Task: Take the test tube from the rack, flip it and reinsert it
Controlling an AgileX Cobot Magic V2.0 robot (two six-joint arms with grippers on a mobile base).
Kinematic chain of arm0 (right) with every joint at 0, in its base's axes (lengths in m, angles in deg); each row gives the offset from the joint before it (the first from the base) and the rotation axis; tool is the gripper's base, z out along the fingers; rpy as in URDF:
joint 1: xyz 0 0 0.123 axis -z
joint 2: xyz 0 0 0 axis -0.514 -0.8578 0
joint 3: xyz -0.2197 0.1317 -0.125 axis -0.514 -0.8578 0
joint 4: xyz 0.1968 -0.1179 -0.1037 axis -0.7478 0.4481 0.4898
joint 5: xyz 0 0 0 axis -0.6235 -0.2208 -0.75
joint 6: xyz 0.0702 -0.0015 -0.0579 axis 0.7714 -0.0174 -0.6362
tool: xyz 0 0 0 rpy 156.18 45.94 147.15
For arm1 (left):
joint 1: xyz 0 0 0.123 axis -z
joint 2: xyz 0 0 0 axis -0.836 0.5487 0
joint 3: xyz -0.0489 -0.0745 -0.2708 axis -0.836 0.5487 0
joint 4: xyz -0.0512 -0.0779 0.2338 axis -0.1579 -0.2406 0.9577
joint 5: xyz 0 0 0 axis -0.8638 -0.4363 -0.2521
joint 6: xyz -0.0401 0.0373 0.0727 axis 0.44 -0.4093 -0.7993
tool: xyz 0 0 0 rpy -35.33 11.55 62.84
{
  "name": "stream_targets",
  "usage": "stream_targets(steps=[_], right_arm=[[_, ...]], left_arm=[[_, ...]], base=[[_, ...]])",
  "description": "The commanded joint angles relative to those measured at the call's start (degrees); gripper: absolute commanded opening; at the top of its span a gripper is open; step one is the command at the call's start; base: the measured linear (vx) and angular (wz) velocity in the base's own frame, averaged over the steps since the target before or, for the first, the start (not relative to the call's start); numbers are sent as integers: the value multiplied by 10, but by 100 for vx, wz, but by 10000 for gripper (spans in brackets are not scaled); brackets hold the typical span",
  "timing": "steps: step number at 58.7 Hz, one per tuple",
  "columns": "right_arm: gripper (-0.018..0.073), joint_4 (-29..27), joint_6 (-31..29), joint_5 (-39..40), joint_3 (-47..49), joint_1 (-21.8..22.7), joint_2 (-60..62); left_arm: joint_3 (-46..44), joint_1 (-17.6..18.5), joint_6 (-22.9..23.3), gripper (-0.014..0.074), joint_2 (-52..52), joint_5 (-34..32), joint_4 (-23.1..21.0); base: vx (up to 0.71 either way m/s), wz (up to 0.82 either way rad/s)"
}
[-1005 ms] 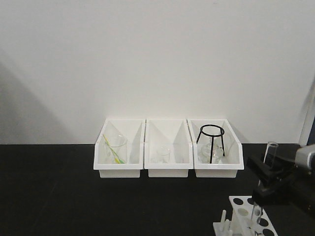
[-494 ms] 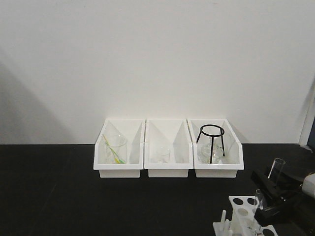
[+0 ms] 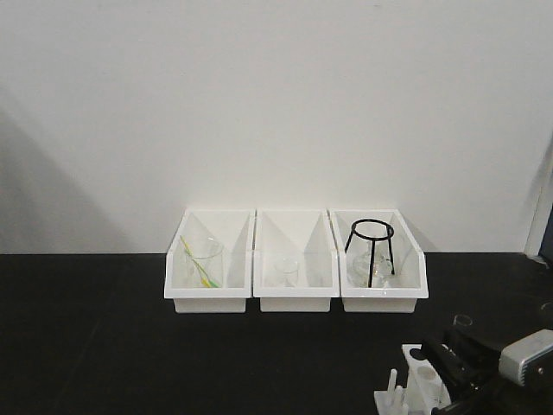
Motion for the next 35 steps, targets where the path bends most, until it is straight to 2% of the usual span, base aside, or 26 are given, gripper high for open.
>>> stream_targets(steps=[1,11,16,31,32,35], right_arm=[[85,3,-9,80,10,2,-3],[115,25,-12,81,10,2,-29],[160,42,-13,82,10,2,-30],[374,46,-10,82,10,2,-30],[442,45,-10,86,10,2,-30],[468,40,-10,97,10,2,-30]], left_arm=[[0,4,0,-6,-6,-50,-3],[0,4,0,-6,-6,-50,-3],[0,4,0,-6,-6,-50,-3],[0,4,0,-6,-6,-50,-3],[0,4,0,-6,-6,-50,-3],[0,4,0,-6,-6,-50,-3]], base=[[0,0],[0,0],[0,0],[0,0],[0,0],[0,0]])
